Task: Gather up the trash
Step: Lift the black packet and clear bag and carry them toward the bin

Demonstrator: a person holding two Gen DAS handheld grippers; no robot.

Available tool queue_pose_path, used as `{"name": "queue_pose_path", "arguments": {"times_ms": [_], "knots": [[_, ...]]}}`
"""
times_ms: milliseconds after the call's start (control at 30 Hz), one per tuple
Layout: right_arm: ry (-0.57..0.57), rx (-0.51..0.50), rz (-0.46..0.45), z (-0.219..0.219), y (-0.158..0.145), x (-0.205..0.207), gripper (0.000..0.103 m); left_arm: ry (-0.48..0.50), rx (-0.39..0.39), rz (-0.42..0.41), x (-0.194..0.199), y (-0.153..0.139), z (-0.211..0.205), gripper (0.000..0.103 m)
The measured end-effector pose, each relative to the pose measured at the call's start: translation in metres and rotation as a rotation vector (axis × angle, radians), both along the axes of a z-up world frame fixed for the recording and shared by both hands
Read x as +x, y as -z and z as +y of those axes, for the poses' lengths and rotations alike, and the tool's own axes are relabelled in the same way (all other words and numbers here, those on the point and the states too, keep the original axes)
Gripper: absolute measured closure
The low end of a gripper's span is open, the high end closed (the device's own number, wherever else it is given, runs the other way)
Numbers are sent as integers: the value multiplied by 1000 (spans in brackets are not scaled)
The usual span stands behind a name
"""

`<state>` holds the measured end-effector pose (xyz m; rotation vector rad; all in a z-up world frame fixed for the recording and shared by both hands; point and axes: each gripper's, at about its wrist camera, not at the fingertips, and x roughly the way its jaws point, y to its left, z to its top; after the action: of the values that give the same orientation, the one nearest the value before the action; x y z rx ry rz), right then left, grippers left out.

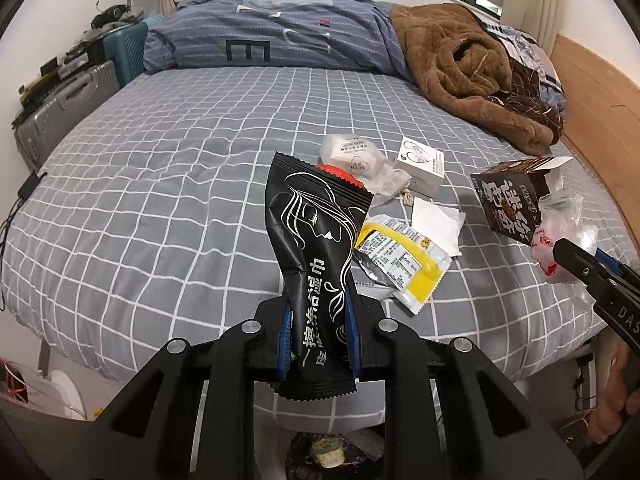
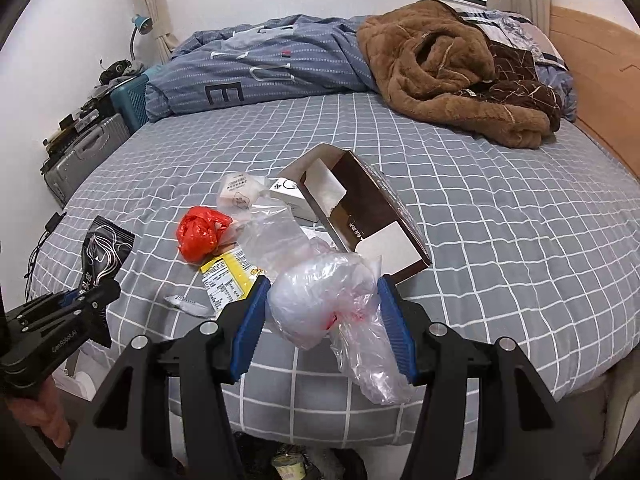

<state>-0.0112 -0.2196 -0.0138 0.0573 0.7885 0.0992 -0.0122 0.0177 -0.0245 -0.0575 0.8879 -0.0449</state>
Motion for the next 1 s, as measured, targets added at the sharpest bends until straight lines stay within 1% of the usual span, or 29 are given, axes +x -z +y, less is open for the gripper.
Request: {"name": "queue_pose_path", "arguments": {"times_ms": [567, 1000], "knots": [[-1, -8, -34, -2, -11, -47, 50, -3, -14, 3, -44, 1, -4, 82], [-11, -1, -15, 2, -5, -74, 50, 20, -24, 2, -78, 1, -12, 82]]}}
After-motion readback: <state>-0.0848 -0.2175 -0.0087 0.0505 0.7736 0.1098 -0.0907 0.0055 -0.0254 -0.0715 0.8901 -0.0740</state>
